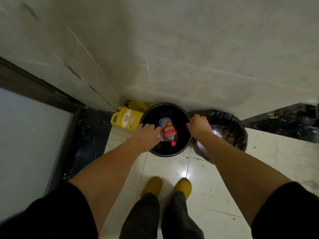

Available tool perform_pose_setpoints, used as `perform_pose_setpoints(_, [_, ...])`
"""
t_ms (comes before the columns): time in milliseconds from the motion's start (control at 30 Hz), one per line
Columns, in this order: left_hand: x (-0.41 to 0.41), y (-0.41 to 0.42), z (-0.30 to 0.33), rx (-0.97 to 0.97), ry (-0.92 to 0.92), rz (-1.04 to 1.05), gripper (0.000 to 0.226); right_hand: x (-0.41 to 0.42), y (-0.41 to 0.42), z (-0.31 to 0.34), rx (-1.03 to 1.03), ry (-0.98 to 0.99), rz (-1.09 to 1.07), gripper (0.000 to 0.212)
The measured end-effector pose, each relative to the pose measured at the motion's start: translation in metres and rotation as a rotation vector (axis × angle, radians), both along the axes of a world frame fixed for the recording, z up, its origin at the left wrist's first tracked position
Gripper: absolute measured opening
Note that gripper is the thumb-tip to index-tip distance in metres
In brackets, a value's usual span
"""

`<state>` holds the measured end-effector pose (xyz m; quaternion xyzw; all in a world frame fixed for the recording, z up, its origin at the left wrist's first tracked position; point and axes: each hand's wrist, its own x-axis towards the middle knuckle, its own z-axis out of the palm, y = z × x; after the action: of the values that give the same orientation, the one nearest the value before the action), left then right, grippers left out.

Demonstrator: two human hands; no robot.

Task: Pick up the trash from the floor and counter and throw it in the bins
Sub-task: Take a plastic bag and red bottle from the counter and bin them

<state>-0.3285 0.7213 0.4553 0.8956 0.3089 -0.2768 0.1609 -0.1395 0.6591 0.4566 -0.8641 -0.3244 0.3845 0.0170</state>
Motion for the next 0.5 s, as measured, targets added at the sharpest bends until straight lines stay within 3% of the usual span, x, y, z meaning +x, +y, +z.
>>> perform_pose_setpoints(233, [0.047, 0.0, 0.168, 0.07, -0.151, -0.124, 0.044, 0.013, -0.064, 0.171, 0.1, -0.108, -0.095, 0.037])
perform_pose_setpoints(500, [0.15, -0.11, 0.272, -0.012, -0.28, -0.464, 0.044, 0.034, -0.236, 0.267, 0.108, -0.296, -0.478, 0.04])
